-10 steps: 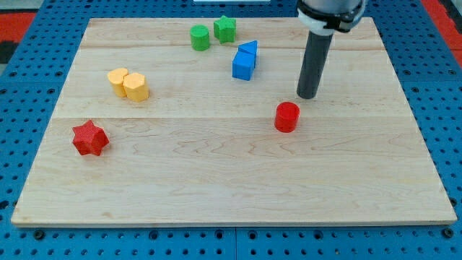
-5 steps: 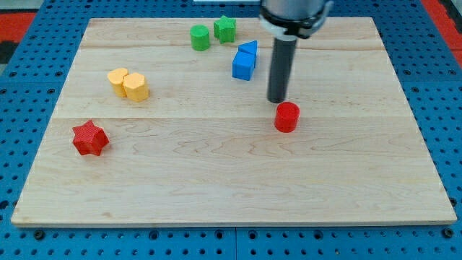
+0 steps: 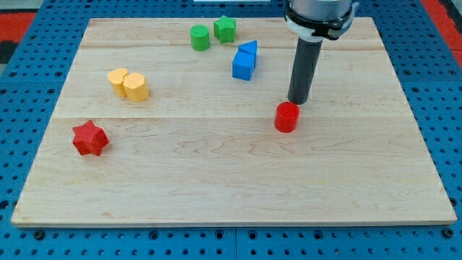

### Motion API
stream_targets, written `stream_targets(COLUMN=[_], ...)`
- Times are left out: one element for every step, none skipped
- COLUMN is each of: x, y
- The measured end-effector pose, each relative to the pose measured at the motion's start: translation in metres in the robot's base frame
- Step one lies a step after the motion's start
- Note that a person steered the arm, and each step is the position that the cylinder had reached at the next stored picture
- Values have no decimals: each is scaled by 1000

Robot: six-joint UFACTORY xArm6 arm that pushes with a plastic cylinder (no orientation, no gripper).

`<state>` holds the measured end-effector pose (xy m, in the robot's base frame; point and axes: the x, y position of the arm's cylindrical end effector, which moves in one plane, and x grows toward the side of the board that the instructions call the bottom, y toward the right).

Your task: Slide the red circle towards the bottom center of the board

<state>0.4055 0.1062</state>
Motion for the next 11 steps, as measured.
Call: stream_targets(x=[20,31,60,62,62,62,73,109,127,127,132], y=[-5,-6,-11,-12,-24,-41,-65,-93,-100,-86,-28])
